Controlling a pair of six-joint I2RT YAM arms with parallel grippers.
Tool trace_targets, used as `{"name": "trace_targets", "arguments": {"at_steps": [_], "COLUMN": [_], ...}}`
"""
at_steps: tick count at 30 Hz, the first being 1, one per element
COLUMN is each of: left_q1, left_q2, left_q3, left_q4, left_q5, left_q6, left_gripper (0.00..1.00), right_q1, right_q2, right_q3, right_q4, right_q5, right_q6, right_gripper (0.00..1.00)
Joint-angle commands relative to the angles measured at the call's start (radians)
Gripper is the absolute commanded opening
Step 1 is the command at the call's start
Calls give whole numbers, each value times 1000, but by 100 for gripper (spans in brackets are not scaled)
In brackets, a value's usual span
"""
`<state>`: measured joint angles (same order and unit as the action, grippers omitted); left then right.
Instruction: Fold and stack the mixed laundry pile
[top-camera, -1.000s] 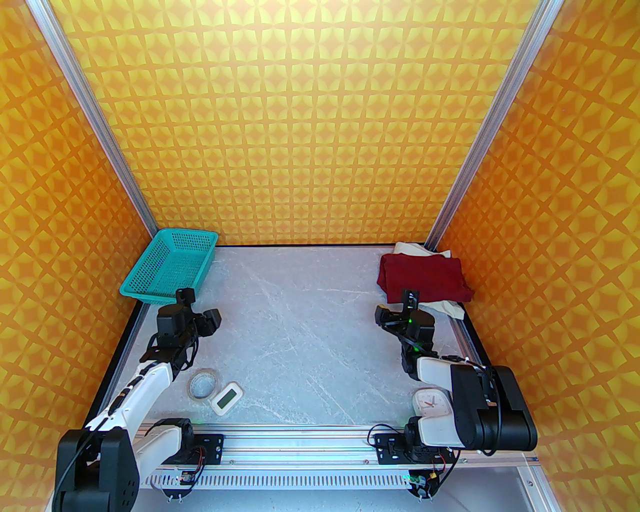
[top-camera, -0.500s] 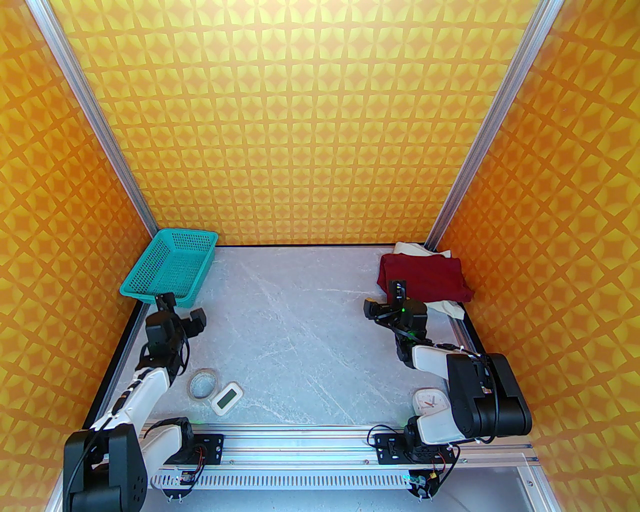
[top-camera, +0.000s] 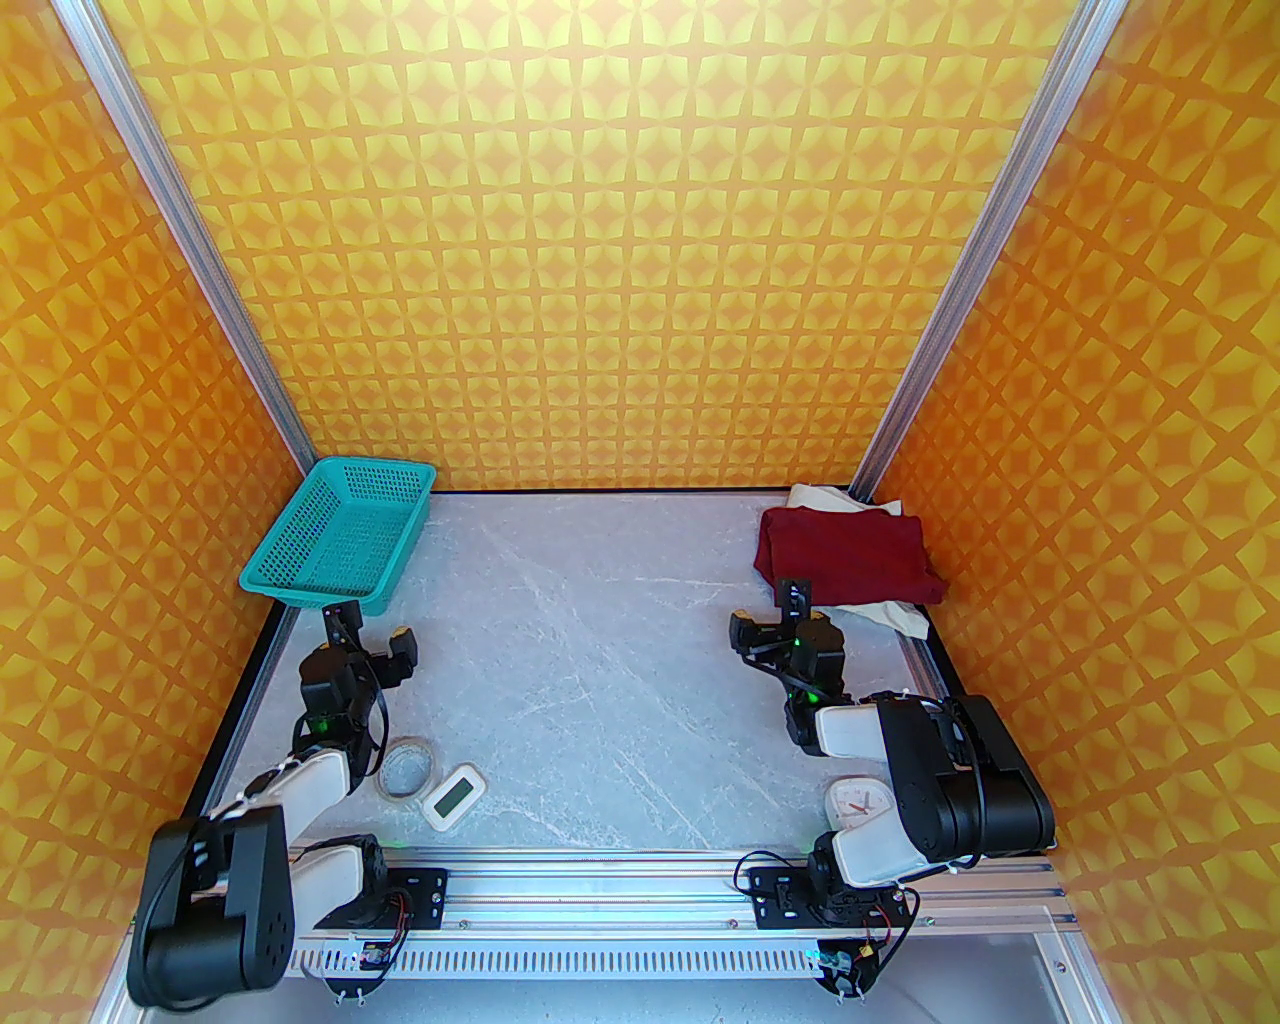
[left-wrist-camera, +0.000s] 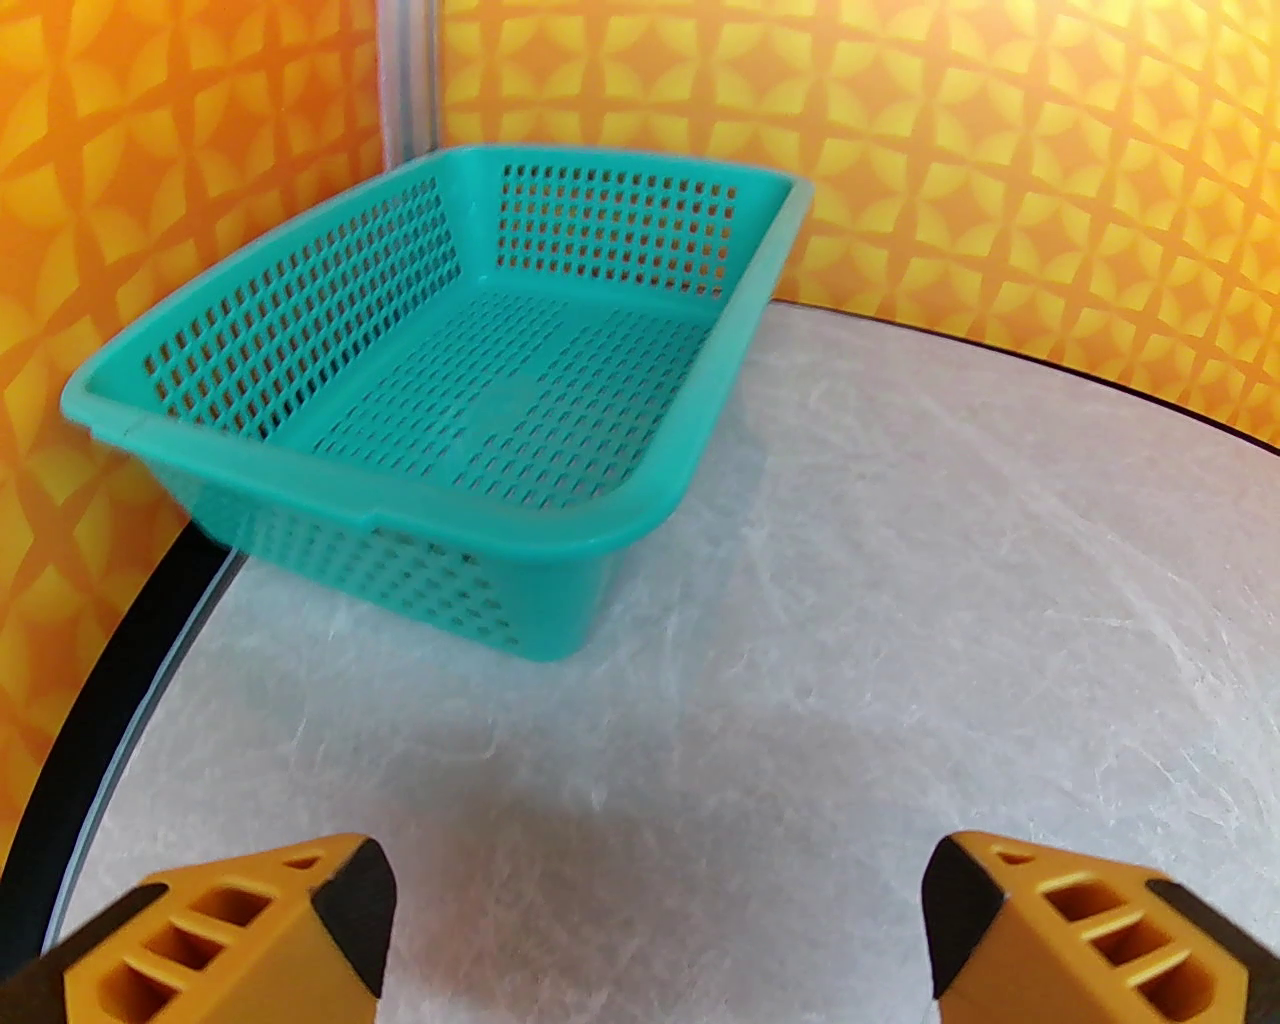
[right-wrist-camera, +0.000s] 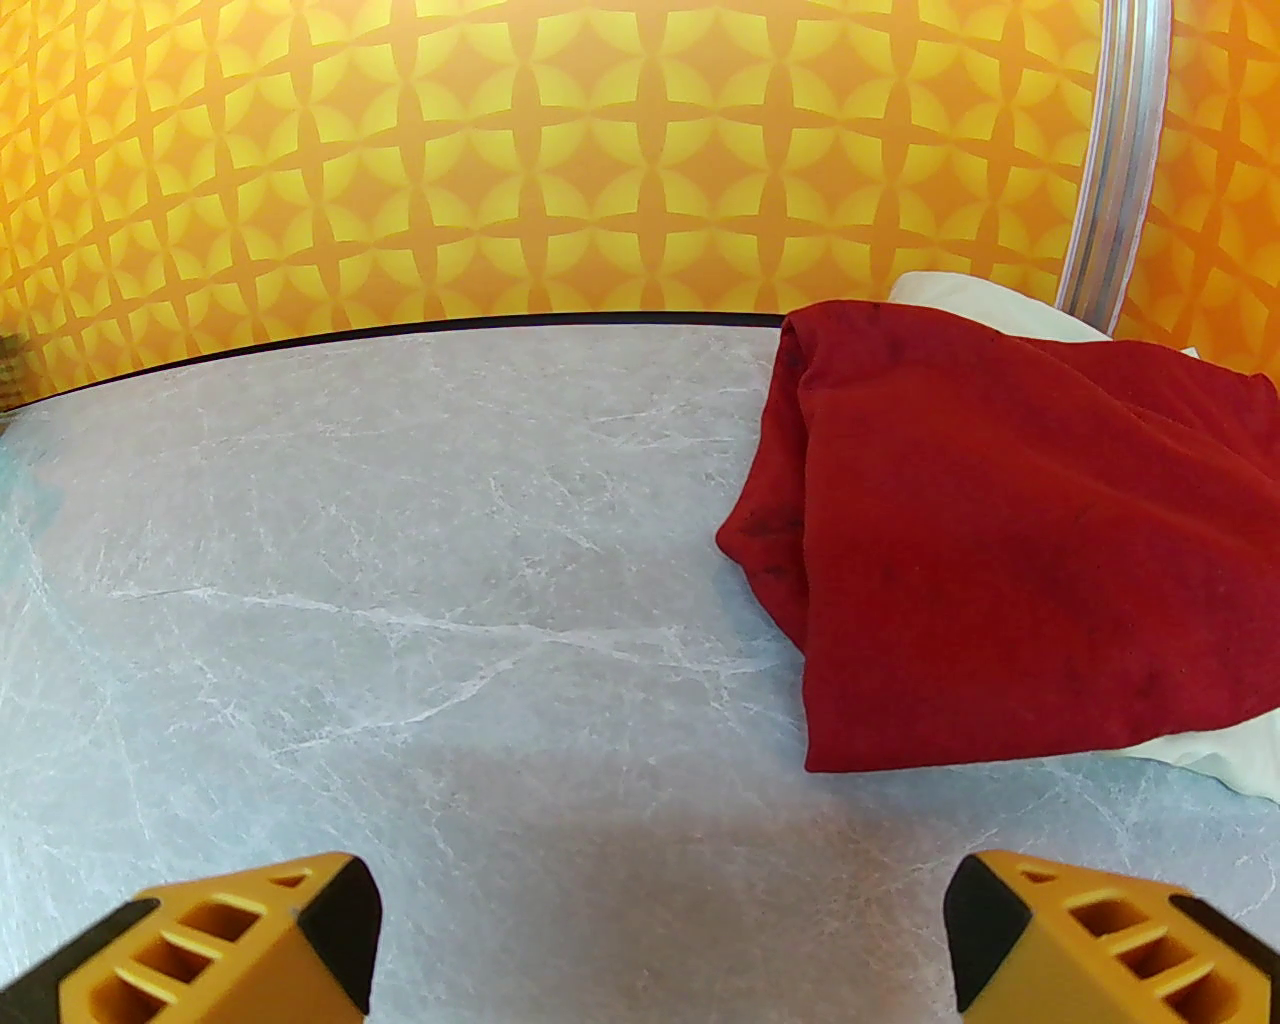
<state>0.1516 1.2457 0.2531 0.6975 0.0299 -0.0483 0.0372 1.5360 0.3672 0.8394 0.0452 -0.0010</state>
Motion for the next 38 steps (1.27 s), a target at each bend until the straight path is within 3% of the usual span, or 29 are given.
{"name": "trace_targets", "arguments": {"at_steps": [1, 7, 11, 13, 15, 31, 34, 38], "left_q1": [6, 2, 2, -9, -47, -54, -59, -57], "left_q2": [87, 349, 325, 300, 304, 307, 304, 302], "left_q3": [19, -50, -9, 78, 128, 125, 101, 92], "left_q4": [189, 598, 492, 286, 193, 204, 246, 258], "left_q5": [90, 119, 112, 157, 156, 155, 251, 269], "left_q6": [3, -5, -8, 27, 76, 88, 127, 131], "left_gripper": [92, 98, 99, 99, 99, 99, 99, 99], "right_q1": [3, 3, 3, 3, 3, 7, 9, 9], "right_q2": [-18, -20, -19, -20, -19, -14, -15, -17], "right_q3": [18, 20, 20, 20, 19, 30, 31, 26], "right_q4": [10, 4, 3, 3, 3, -11, -12, -8], "right_q5": [-7, -10, -11, -10, -10, -2, 0, -4], "right_q6": [-9, -10, -10, -10, -10, -14, -14, -14], "right_gripper": [98, 98, 98, 99, 98, 99, 98, 98]}}
